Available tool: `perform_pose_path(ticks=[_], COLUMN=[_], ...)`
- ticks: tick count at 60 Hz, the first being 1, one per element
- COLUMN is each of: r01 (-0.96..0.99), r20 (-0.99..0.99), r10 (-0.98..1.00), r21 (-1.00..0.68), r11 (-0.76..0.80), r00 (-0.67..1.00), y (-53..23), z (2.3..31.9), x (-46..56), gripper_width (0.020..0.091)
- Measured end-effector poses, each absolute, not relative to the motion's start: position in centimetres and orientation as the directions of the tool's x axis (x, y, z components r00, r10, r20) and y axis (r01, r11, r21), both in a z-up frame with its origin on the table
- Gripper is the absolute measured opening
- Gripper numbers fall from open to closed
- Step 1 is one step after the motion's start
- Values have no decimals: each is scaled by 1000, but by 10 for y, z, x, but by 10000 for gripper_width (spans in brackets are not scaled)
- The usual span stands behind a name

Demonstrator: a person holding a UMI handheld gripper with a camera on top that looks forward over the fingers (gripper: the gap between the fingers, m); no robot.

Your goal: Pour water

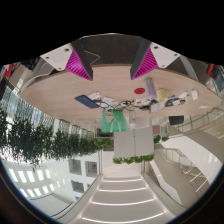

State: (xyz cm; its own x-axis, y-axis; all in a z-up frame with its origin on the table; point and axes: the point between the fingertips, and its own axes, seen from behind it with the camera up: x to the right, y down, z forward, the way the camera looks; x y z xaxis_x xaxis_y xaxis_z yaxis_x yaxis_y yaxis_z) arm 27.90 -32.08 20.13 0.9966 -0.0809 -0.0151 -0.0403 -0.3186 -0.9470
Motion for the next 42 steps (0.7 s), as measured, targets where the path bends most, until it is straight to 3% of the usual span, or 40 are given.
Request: perform_pose_path(ticks=[13, 22, 32, 42], r01=[-9, -17, 10, -18], r20=[30, 11, 17, -39], r10=[-124, -103, -26, 80], r21=[-953, -964, -967, -968], r11=[-302, -265, -256, -252], r00=[992, 995, 1000, 996], y=[-334, -333, -289, -198], z=[225, 235, 186, 129], x=[275, 206, 155, 90], gripper_width=[829, 828, 831, 831])
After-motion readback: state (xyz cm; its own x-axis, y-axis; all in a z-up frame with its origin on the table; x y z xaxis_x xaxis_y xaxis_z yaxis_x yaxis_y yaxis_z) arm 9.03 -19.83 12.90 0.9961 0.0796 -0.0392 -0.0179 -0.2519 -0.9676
